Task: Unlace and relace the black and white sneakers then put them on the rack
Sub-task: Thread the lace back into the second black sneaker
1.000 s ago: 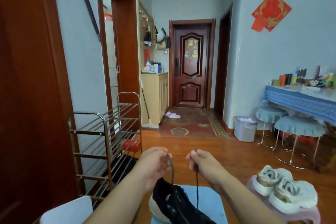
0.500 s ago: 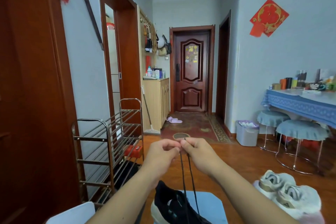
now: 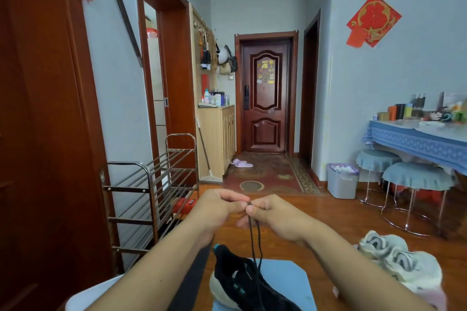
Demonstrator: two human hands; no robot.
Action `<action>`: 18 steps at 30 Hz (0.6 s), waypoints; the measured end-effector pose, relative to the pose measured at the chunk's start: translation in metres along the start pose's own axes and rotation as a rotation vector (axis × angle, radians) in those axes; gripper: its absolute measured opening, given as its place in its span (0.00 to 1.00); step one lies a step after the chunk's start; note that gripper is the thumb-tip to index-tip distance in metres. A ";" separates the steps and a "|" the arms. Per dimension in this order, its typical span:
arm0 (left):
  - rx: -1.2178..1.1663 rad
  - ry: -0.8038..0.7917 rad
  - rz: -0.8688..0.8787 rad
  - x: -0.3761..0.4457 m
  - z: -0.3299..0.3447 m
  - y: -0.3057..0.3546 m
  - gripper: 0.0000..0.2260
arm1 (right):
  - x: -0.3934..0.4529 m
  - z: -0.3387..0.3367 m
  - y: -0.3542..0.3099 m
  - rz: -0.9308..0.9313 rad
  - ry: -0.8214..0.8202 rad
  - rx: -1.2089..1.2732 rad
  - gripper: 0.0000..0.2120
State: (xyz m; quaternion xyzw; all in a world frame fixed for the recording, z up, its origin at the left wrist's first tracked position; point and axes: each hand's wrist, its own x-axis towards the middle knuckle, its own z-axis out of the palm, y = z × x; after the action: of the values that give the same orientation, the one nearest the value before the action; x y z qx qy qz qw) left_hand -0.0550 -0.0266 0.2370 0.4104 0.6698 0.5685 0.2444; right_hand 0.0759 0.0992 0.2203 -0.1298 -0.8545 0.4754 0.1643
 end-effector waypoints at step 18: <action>0.794 -0.348 -0.059 -0.016 0.053 -0.163 0.30 | 0.004 -0.002 -0.003 0.068 0.095 0.099 0.15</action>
State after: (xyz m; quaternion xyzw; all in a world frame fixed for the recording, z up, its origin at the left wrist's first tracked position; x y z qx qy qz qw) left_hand -0.0482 -0.0126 0.0659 0.5430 0.7967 0.1820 0.1930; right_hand 0.0723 0.1007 0.2240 -0.1728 -0.8162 0.5158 0.1946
